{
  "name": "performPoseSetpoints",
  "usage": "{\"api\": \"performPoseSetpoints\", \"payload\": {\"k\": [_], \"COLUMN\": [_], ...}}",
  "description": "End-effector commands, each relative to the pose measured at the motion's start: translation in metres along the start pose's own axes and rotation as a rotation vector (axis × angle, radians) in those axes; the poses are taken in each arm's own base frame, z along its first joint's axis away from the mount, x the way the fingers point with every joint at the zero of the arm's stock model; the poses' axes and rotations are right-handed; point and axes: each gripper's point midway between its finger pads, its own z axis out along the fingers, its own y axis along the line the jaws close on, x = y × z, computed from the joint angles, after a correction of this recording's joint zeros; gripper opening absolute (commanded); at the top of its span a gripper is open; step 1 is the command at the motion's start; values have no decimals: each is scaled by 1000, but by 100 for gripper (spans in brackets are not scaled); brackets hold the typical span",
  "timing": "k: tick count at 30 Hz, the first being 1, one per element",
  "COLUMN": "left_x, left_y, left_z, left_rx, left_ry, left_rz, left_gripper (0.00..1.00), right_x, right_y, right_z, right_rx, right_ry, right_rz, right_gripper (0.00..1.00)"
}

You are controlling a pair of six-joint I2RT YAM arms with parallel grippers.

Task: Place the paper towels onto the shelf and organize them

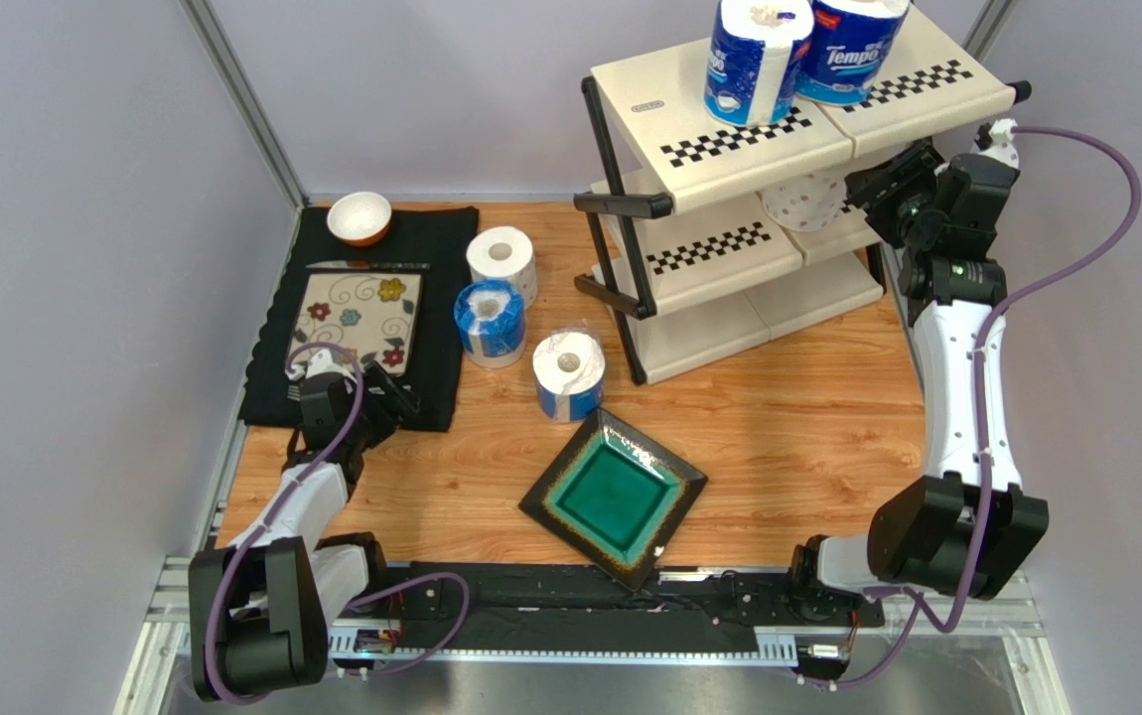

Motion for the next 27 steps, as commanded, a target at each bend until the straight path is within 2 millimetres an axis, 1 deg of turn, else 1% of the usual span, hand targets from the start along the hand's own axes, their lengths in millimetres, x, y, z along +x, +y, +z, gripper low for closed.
{"api": "performPoseSetpoints", "payload": {"k": [1, 2, 3, 5, 6, 8, 9, 10, 11, 12, 13, 15, 16, 18, 19, 20, 21, 22, 24, 25, 27], "left_x": [36, 35, 35, 35, 35, 38, 38, 39, 36, 34, 34, 34, 33, 34, 34, 35, 35, 35, 34, 35, 33], "left_y": [22, 22, 21, 20, 19, 19, 18, 17, 13, 12, 12, 11, 10, 11, 10, 10, 10, 10, 10, 11, 11], "left_z": [-4, -4, -4, -4, -5, -5, -5, -5, -3, -3, -3, -3, -3, -3, -3, -3, -3, -3, -3, -3, -3], "left_rx": [-77, -75, -73, -69, -63, -60, -54, -48, -30, -27, -25, -21, -18, -17, -16, -14, -16, -14, -16, -19, -23], "left_ry": [120, 119, 119, 120, 123, 131, 136, 141, 128, 125, 123, 124, 122, 124, 123, 126, 125, 126, 125, 125, 117], "left_rz": [-30, -32, -32, -33, -36, -40, -45, -46, -45, -45, -45, -46, -46, -49, -47, -49, -50, -49, -48, -48, -45], "left_gripper": [89, 89, 89, 89, 89, 89, 89, 89, 89, 89, 89, 89, 89, 89, 89, 89, 89, 89, 89, 89, 89], "right_x": [-28, -26, -19, -11, 3, 16, 23, 27, 40, 42, 48, 50, 48, 46, 39, 39, 36, 31, 31, 27, 29], "right_y": [25, 25, 21, 15, 11, 11, 11, 12, 12, 17, 24, 29, 43, 62, 81, 95, 102, 125, 145, 161, 179], "right_z": [-45, -51, -64, -77, -92, -104, -115, -121, -127, -141, -149, -165, -181, -200, -215, -225, -231, -247, -262, -271, -280], "right_rx": [-64, -70, -67, -58, -71, -101, -112, -115, -111, -127, -152, -175, -235, -326, -398, -469, -504, -596, -694, -753, -825], "right_ry": [-128, -136, -144, -153, -151, -140, -132, -125, -86, -96, -85, -98, -117, -124, -140, -123, -131, -132, -111, -102, -71], "right_rz": [34, 46, 57, 87, 91, 96, 94, 86, 64, 50, 34, 12, 3, -22, -35, -56, -79, -96, -141, -160, -187], "right_gripper": [56, 56, 55, 55, 55, 56, 56, 56, 56, 56, 57, 57, 58, 58, 58, 59, 58, 59, 59, 59, 59]}}
